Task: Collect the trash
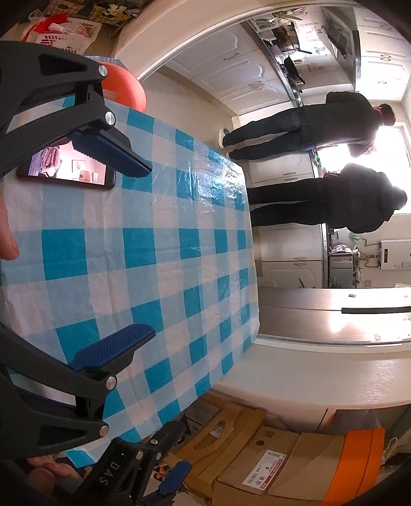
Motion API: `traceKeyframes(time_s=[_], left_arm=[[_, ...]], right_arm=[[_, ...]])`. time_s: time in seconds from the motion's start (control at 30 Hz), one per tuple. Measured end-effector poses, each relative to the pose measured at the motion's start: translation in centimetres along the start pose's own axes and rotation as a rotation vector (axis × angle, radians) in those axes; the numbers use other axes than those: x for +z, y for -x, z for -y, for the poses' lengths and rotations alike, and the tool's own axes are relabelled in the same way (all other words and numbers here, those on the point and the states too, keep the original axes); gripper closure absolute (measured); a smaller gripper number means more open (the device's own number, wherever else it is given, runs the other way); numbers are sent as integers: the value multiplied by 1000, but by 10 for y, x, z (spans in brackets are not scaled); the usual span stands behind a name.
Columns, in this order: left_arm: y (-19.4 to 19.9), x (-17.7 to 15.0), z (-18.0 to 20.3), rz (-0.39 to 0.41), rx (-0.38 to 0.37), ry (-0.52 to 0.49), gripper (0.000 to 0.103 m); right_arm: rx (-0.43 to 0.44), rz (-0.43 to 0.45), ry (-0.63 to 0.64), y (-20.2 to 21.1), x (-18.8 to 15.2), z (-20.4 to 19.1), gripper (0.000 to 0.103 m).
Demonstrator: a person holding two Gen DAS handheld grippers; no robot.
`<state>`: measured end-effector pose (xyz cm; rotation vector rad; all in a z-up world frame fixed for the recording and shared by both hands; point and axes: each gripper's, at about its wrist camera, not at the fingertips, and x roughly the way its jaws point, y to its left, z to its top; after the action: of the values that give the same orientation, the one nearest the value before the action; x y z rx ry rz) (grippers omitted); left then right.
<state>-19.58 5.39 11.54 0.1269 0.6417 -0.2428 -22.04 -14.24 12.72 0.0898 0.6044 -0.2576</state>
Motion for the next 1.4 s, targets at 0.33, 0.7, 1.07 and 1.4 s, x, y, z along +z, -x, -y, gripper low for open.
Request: traceKeyframes(time_s=[0.33, 0.7, 1.07, 1.4], left_arm=[[1, -4, 5, -12, -18, -7, 9], [-3, -7, 5, -25, -21, -4, 9], [-10, -9, 4, -35, -15, 4, 9], [-16, -10, 3, -54, -17, 13, 9]], right_arm=[[-8, -34, 3, -2, -12, 0, 13], [-8, -55, 1, -8, -17, 2, 13], [-8, -71, -1, -13, -19, 3, 13], [-9, -83, -6, -18, -21, 5, 13]])
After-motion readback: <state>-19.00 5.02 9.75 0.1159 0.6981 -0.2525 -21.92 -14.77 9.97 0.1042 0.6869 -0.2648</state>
